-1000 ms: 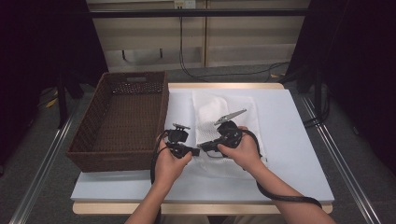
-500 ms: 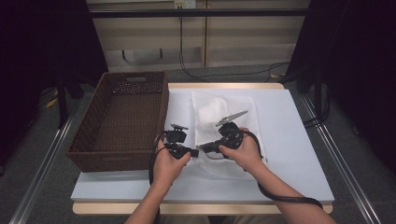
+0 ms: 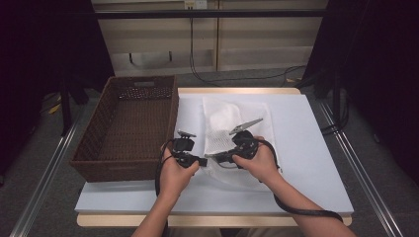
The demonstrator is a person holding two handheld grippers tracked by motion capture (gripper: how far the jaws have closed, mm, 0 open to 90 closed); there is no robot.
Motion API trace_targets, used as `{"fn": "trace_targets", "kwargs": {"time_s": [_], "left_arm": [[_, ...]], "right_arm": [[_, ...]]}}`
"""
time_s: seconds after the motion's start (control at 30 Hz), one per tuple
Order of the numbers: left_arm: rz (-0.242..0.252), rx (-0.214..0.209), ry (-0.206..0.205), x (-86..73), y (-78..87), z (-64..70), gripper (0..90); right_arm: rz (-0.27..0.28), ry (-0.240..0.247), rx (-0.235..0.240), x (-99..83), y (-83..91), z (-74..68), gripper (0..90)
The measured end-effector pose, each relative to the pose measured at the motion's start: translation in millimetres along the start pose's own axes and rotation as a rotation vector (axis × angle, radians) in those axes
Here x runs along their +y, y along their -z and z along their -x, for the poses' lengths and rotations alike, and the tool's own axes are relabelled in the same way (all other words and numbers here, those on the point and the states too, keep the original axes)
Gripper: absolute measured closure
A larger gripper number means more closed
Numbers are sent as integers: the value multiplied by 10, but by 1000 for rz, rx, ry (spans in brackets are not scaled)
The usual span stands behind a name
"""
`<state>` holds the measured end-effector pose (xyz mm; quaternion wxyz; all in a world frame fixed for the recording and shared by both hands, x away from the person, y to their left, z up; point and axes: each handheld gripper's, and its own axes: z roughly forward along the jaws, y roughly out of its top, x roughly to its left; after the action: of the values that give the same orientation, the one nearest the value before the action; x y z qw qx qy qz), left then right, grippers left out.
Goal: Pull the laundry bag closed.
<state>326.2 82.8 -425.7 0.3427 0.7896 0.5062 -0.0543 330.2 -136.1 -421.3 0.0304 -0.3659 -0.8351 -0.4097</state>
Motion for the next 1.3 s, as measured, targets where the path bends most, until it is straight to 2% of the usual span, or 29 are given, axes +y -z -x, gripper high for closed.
{"fn": "trace_targets", "kwargs": {"time_s": [0.03, 0.37, 0.43, 0.67, 1.0, 1.07, 1.1, 1.3], "left_arm": [[4, -1, 6, -2, 1, 2, 893], [-11, 14, 2, -21, 13, -3, 893], [-11, 22, 1, -23, 9, -1, 893], [-22, 22, 1, -28, -9, -2, 893], [-30, 26, 8, -36, -32, 6, 893], [-38, 37, -2, -35, -27, 2, 893], [-39, 41, 2, -37, -26, -8, 894], [-40, 36, 5, -33, -28, 2, 893]], "right_arm": [[6, -11, 12, -9, 17, 15, 868], [-4, -11, 22, -24, 18, 13, 868], [-10, -8, 12, -37, 23, 13, 868], [-18, -43, 1, -126, 88, 92, 868], [-13, -36, 3, -166, 101, 89, 868], [-17, -39, 4, -169, 101, 87, 868], [-25, -28, -15, -178, 105, 93, 868], [-16, -45, -4, -213, 142, 124, 868]]}}
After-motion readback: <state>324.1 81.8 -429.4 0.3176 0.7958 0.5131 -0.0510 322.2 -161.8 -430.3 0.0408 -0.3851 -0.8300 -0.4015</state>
